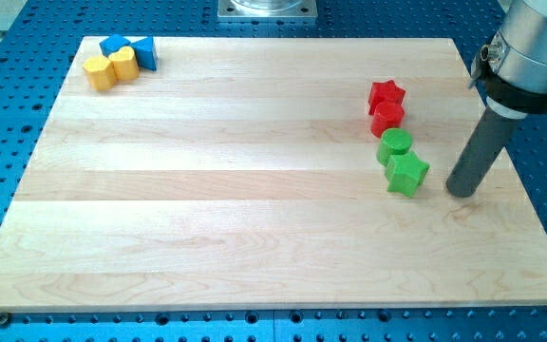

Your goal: Slightly move the green star below the green circle

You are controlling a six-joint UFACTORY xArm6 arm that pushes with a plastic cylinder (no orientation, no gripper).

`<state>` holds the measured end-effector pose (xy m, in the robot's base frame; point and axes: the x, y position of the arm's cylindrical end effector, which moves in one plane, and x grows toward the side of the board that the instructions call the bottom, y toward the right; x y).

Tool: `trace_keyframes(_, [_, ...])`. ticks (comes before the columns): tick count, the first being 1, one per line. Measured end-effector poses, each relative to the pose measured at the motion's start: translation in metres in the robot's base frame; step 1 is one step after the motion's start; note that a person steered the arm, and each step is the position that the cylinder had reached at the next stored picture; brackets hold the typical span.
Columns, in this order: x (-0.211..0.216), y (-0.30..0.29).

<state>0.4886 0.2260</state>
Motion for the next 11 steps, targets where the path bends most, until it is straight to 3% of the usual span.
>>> trace_keyframes(6, [0.001, -0.046])
trace_keyframes(10, [0.083, -0.055])
trace_keyframes(11, [0.083, -0.067])
